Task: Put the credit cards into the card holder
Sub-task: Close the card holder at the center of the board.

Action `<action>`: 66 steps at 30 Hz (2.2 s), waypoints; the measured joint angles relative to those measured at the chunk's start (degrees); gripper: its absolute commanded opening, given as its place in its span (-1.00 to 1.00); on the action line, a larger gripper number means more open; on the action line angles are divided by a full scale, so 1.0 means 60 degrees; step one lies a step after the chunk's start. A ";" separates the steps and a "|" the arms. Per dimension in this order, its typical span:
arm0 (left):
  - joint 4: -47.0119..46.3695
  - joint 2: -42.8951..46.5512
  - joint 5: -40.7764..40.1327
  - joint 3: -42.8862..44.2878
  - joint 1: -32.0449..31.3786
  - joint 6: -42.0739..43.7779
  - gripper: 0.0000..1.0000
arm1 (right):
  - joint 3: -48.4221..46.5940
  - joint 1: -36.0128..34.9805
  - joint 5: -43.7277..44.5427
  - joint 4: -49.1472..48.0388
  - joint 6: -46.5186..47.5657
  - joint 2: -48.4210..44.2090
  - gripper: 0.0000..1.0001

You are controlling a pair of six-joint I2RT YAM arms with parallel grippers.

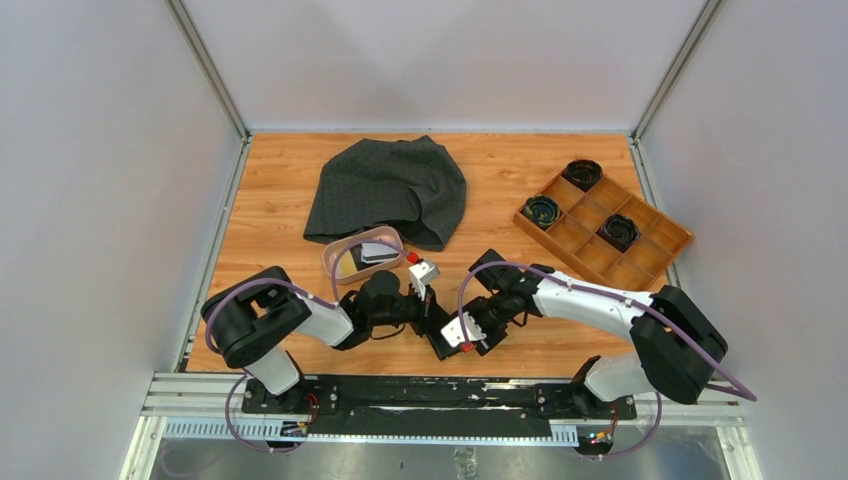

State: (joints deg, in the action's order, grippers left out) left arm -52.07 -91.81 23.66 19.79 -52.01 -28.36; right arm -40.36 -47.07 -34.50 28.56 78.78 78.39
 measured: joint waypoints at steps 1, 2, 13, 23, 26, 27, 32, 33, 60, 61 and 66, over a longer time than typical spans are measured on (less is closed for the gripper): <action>-0.0051 -0.0007 -0.0033 -0.0018 0.0000 -0.0069 -1.00 | 0.0000 0.0000 0.0000 0.0000 -0.0004 0.0000 0.12; -0.0117 -0.0018 -0.0080 -0.0036 -0.0004 -0.0142 -1.00 | 0.0000 0.0000 0.0000 0.0000 -0.0004 0.0000 0.12; -0.0393 -0.0029 -0.0994 -0.0197 -0.0448 -0.0776 -1.00 | -0.0004 0.0000 -0.0004 0.0000 -0.0047 0.0004 0.11; -0.0871 -0.0029 -0.1362 -0.0492 -0.0561 -0.1140 -1.00 | -0.0091 -0.0004 -0.0080 0.0033 -0.0259 0.0084 0.07; -0.0940 -0.0029 -0.1413 -0.0535 -0.0565 -0.1228 -1.00 | -0.0135 -0.0004 -0.0098 0.0047 -0.0331 0.0124 0.07; -0.0965 -0.0029 -0.1439 -0.0546 -0.0576 -0.1257 -1.00 | -0.0160 -0.0004 -0.0098 0.0066 -0.0364 0.0142 0.06; -0.1326 -0.0229 -0.1574 -0.0597 -0.0659 -0.1515 -1.00 | -0.0211 -0.0004 -0.0102 0.0109 -0.0459 0.0186 0.05; -0.1443 -0.0306 -0.1603 -0.0608 -0.0678 -0.1585 -1.00 | -0.0215 -0.0004 -0.0102 0.0113 -0.0463 0.0186 0.06; -0.3595 -0.1290 -0.2320 -0.1177 -0.1045 -0.2393 -1.00 | -0.0328 -0.0022 -0.0106 0.0237 -0.0503 0.0295 0.03; -0.3643 -0.1319 -0.2346 -0.1180 -0.1060 -0.2412 -1.00 | -0.0335 -0.0025 -0.0106 0.0244 -0.0503 0.0299 0.03; -0.3872 -0.1486 -0.2510 -0.1184 -0.1162 -0.2506 -1.00 | -0.0353 -0.0025 -0.0106 0.0259 -0.0514 0.0321 0.03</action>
State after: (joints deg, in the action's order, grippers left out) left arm -75.31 -100.73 8.60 12.69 -58.98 -43.40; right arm -42.48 -47.22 -35.14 30.11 75.70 80.31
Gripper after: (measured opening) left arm 0.003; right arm 0.523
